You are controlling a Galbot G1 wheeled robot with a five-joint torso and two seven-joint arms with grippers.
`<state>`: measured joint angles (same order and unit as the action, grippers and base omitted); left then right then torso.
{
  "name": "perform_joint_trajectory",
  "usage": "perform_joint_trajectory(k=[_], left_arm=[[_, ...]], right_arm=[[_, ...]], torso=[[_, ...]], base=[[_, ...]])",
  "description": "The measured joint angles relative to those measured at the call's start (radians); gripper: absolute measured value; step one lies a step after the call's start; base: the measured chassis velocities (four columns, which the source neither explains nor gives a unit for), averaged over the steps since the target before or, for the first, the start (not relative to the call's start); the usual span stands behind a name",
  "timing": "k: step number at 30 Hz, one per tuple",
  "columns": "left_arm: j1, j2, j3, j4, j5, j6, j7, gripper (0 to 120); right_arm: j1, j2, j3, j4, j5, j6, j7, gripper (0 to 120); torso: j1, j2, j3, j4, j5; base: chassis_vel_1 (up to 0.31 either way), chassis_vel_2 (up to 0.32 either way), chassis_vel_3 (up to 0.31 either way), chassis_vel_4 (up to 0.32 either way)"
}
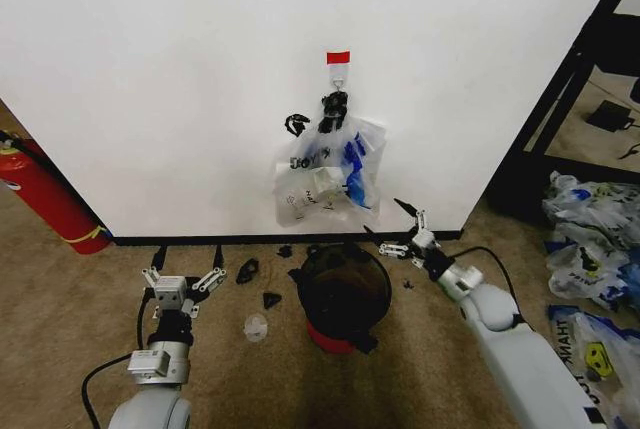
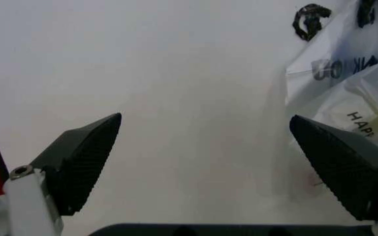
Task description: Pick up the garbage bag from the wall and place it over the trash bin.
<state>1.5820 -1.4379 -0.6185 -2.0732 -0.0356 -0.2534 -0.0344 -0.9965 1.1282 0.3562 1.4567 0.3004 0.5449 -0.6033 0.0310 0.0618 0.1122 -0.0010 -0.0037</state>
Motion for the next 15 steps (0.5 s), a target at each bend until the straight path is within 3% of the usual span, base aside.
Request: perform_joint_trajectory(k=[3, 6, 15], left_arm=[[0.003, 0.003, -0.006, -0.002, -0.002, 0.000, 0.000, 100], [0.009, 0.011, -0.020, -0.003, -0.008, -0.003, -0.003, 100], [0.009, 0.012, -0.021, -0.004, -0.010, -0.007, -0.006, 100]], right_arm=[[0.041, 0.016, -0.019, -0.045, -0.118, -0.007, 0.095, 100], [0.092, 0.030, -0.038, -0.099, -0.225, -0.019, 0.157, 89], [0.167, 0.075, -0.114, -0.167, -0.287, -0.028, 0.262, 58]], torso=[[0.000, 0.000, 0.000, -0.0002, -0.0001], [0.000, 0.000, 0.000, -0.0007, -0.0003], [0.000, 0.000, 0.000, -0.0003, -0.0002]], base=[[0.000, 0.000, 0.000, 0.000], [0.000, 0.000, 0.000, 0.000], [0.000, 0.000, 0.000, 0.000]])
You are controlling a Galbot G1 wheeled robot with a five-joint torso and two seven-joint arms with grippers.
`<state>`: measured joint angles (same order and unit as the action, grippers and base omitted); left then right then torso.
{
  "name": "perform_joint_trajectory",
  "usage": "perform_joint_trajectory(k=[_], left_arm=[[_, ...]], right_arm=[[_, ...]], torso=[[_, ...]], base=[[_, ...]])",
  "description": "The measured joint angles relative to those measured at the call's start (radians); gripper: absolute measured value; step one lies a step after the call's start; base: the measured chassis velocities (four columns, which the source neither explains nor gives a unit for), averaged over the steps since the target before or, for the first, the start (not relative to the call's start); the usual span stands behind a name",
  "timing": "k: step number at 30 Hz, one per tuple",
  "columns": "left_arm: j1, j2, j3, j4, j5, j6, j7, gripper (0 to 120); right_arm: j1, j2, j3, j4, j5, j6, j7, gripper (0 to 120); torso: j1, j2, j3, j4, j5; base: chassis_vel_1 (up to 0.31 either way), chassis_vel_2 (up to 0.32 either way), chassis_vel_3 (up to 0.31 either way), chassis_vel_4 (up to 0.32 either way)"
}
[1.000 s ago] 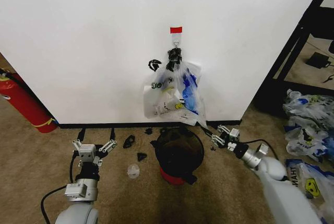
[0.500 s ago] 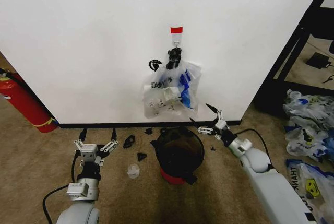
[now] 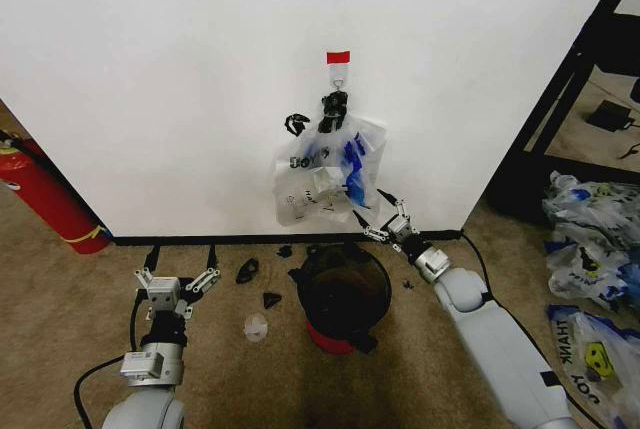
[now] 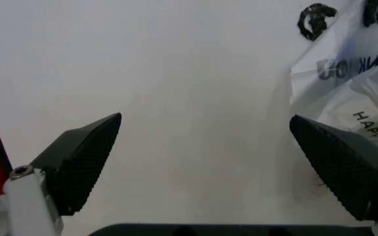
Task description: Pick up the garbage bag from the wall and place it over the trash bin.
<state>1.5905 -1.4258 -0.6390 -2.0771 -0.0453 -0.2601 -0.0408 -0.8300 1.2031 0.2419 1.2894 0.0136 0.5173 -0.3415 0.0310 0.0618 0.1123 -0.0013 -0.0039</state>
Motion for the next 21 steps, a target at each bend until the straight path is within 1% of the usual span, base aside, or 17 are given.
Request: perform_joint_trajectory(k=[2, 3, 4, 5, 6, 7, 8, 10, 14, 15, 16, 17, 19, 21], left_arm=[[-0.001, -0.001, 0.001, 0.001, 0.001, 0.000, 0.000, 100], [-0.001, -0.001, 0.001, 0.001, 0.001, 0.000, 0.000, 100], [-0.001, -0.001, 0.002, 0.002, 0.001, 0.000, 0.000, 100], [-0.001, -0.002, 0.002, 0.004, 0.002, 0.000, 0.000, 100], [-0.002, -0.002, 0.003, 0.005, 0.002, 0.000, 0.000, 100], [-0.002, -0.002, 0.003, 0.005, 0.002, 0.000, 0.000, 100], [-0.002, -0.003, 0.003, 0.007, 0.002, -0.001, 0.000, 100], [-0.004, -0.005, 0.005, 0.013, 0.004, -0.002, 0.000, 100], [-0.009, -0.011, 0.013, 0.019, 0.007, -0.002, 0.000, 100], [-0.009, -0.011, 0.013, 0.019, 0.007, -0.002, 0.000, 100], [-0.010, -0.012, 0.015, 0.020, 0.008, -0.002, 0.001, 100], [-0.010, -0.013, 0.016, 0.021, 0.009, -0.002, 0.001, 100], [-0.010, -0.013, 0.016, 0.021, 0.010, -0.003, 0.001, 100], [-0.007, -0.014, 0.017, 0.021, 0.012, -0.005, 0.002, 100]], right_arm=[[0.005, 0.007, 0.000, -0.008, -0.021, -0.006, 0.018, 54], [0.006, 0.009, 0.000, -0.010, -0.026, -0.009, 0.024, 47], [0.007, 0.010, 0.001, -0.011, -0.030, -0.011, 0.029, 46], [0.008, 0.012, 0.002, -0.013, -0.035, -0.016, 0.038, 40], [0.009, 0.013, 0.003, -0.014, -0.037, -0.020, 0.045, 37], [0.009, 0.013, 0.003, -0.014, -0.037, -0.020, 0.045, 37], [0.009, 0.013, 0.004, -0.015, -0.037, -0.023, 0.051, 34], [0.008, 0.012, 0.007, -0.014, -0.028, -0.032, 0.060, 22], [-0.001, 0.009, 0.018, -0.011, -0.016, -0.037, 0.061, 5], [-0.001, 0.009, 0.018, -0.011, -0.016, -0.037, 0.061, 5], [-0.006, 0.009, 0.023, -0.006, -0.007, -0.038, 0.062, 0], [-0.012, 0.008, 0.027, -0.003, 0.008, -0.040, 0.063, 0], [-0.015, 0.004, 0.031, -0.002, 0.024, -0.042, 0.063, 0], [-0.017, -0.003, 0.031, -0.002, 0.032, -0.042, 0.058, 5]], torso=[[0.000, 0.000, 0.000, -0.0001, 0.0000], [0.000, 0.000, 0.000, 0.0000, 0.0000], [0.000, 0.000, 0.000, 0.0000, 0.0000], [0.000, 0.000, 0.000, 0.0000, 0.0000], [0.000, 0.000, 0.000, 0.0000, 0.0000], [0.000, 0.000, 0.000, 0.0000, 0.0000], [0.000, 0.000, 0.000, -0.0001, 0.0000], [0.000, 0.000, 0.000, -0.0001, 0.0000], [0.000, 0.000, 0.000, -0.0002, 0.0000], [0.000, 0.000, 0.000, -0.0002, 0.0000], [0.000, 0.000, 0.000, -0.0001, 0.0000], [0.000, 0.000, 0.000, -0.0001, 0.0000], [0.000, 0.000, 0.000, -0.0001, 0.0000], [0.000, 0.000, 0.000, -0.0002, 0.0000]], base=[[0.000, 0.000, 0.000, 0.000], [0.000, 0.000, 0.000, 0.000], [0.000, 0.000, 0.000, 0.000], [0.000, 0.000, 0.000, 0.000], [0.000, 0.000, 0.000, 0.000], [0.000, 0.000, 0.000, 0.000], [0.000, 0.000, 0.000, 0.000], [0.000, 0.000, 0.000, 0.000], [0.000, 0.000, 0.000, 0.000], [0.000, 0.000, 0.000, 0.000], [0.000, 0.000, 0.000, 0.000], [0.000, 0.000, 0.000, 0.000], [0.000, 0.000, 0.000, 0.000], [0.000, 0.000, 0.000, 0.000]])
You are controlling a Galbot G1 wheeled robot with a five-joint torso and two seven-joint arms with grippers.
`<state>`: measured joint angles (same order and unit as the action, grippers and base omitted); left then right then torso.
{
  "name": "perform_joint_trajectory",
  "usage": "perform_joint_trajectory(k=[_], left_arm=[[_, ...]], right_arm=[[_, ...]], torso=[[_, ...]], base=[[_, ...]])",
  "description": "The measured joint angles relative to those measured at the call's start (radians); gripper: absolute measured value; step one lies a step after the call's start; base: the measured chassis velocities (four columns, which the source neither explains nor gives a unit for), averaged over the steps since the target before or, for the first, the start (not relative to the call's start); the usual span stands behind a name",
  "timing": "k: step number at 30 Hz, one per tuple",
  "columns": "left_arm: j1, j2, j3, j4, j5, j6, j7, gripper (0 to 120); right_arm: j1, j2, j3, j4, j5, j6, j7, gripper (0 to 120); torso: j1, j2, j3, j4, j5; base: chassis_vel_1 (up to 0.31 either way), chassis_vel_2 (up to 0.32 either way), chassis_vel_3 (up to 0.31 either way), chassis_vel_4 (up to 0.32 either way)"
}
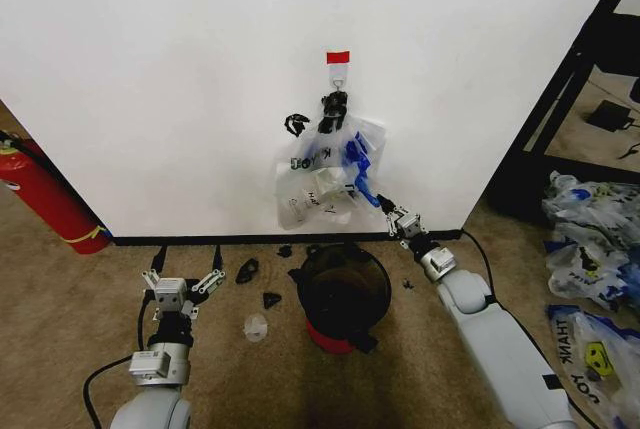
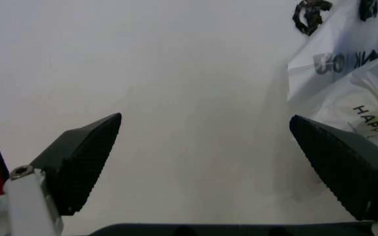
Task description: Pick up the garbage bag from the wall and place it over the trash bin.
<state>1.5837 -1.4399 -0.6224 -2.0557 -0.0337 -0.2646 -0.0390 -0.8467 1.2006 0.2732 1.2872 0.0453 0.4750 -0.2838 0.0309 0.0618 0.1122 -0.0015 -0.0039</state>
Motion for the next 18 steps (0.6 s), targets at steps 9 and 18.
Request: perform_joint_trajectory(k=[9, 18], left_arm=[[0.007, -0.001, -0.006, -0.001, 0.003, -0.007, 0.000, 100], [0.010, -0.005, -0.006, -0.003, 0.004, -0.010, -0.001, 100]], right_arm=[[0.021, 0.002, -0.010, -0.011, 0.011, 0.025, -0.085, 34], [0.032, 0.007, -0.013, -0.027, 0.010, 0.047, -0.140, 67]], torso=[[0.000, 0.000, 0.000, 0.0001, 0.0000], [0.000, 0.000, 0.000, 0.0001, 0.0000]], base=[[0.000, 0.000, 0.000, 0.000], [0.000, 0.000, 0.000, 0.000]])
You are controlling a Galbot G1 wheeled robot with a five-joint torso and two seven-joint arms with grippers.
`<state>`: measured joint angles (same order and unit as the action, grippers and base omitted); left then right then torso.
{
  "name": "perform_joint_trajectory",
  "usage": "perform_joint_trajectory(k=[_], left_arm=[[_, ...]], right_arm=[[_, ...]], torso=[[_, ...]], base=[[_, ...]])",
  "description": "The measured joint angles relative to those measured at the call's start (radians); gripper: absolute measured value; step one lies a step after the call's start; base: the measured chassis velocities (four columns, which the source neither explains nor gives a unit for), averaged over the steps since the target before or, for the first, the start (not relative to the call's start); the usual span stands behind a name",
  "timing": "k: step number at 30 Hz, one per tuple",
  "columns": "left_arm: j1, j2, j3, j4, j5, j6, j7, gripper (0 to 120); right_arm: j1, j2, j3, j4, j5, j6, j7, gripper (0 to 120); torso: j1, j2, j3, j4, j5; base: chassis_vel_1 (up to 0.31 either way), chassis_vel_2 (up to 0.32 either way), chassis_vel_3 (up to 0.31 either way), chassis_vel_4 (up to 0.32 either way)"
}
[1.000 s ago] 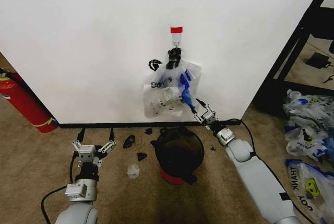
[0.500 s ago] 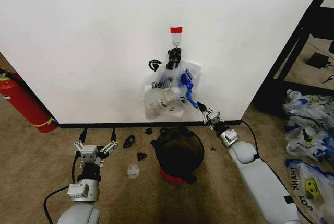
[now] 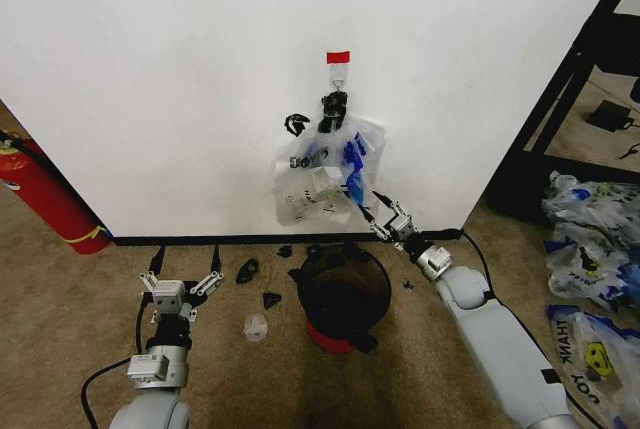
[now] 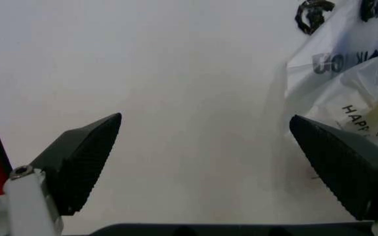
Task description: Pick up the garbage bag from the wall and place it over the trash bin.
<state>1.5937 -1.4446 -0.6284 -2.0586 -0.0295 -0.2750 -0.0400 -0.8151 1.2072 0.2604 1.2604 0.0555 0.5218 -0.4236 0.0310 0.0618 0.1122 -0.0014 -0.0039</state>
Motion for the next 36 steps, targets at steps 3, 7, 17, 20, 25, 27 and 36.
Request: perform_joint_trajectory(k=[3, 7, 17, 20, 25, 27, 36], left_arm=[[0.000, 0.000, 0.000, -0.001, 0.001, 0.000, 0.000, 100], [0.000, 0.000, 0.000, -0.001, 0.001, -0.002, 0.000, 100], [-0.006, 0.013, -0.005, 0.002, -0.002, -0.002, -0.001, 100], [-0.009, 0.016, -0.005, 0.004, -0.003, -0.001, -0.001, 100], [-0.014, 0.018, -0.005, 0.006, -0.002, 0.001, -0.001, 100], [-0.015, 0.019, -0.004, 0.007, -0.001, 0.001, 0.000, 100], [-0.019, 0.021, -0.003, 0.013, 0.000, 0.001, 0.000, 100]], right_arm=[[0.010, 0.003, 0.000, -0.017, -0.006, 0.003, -0.002, 75], [0.016, 0.008, -0.002, -0.025, 0.000, 0.009, -0.016, 71], [0.030, 0.016, 0.001, -0.038, 0.024, 0.039, -0.091, 67], [0.029, 0.018, 0.010, -0.028, 0.054, 0.053, -0.135, 66], [0.029, 0.014, 0.020, -0.021, 0.087, 0.063, -0.206, 64], [0.028, 0.011, 0.023, -0.024, 0.092, 0.066, -0.223, 60], [0.048, 0.020, 0.018, -0.049, 0.046, 0.049, -0.204, 29]], torso=[[0.000, 0.000, 0.000, 0.0000, 0.0000], [0.000, 0.000, 0.000, 0.0000, 0.0000], [0.000, 0.000, 0.000, 0.0000, 0.0000], [0.000, 0.000, 0.000, -0.0001, 0.0000], [0.000, 0.000, 0.000, 0.0000, 0.0000], [0.000, 0.000, 0.000, -0.0001, 0.0000], [0.000, 0.000, 0.000, 0.0000, 0.0000]], base=[[0.000, 0.000, 0.000, 0.000], [0.000, 0.000, 0.000, 0.000], [0.000, 0.000, 0.000, 0.000], [0.000, 0.000, 0.000, 0.000], [0.000, 0.000, 0.000, 0.000], [0.000, 0.000, 0.000, 0.000], [0.000, 0.000, 0.000, 0.000]])
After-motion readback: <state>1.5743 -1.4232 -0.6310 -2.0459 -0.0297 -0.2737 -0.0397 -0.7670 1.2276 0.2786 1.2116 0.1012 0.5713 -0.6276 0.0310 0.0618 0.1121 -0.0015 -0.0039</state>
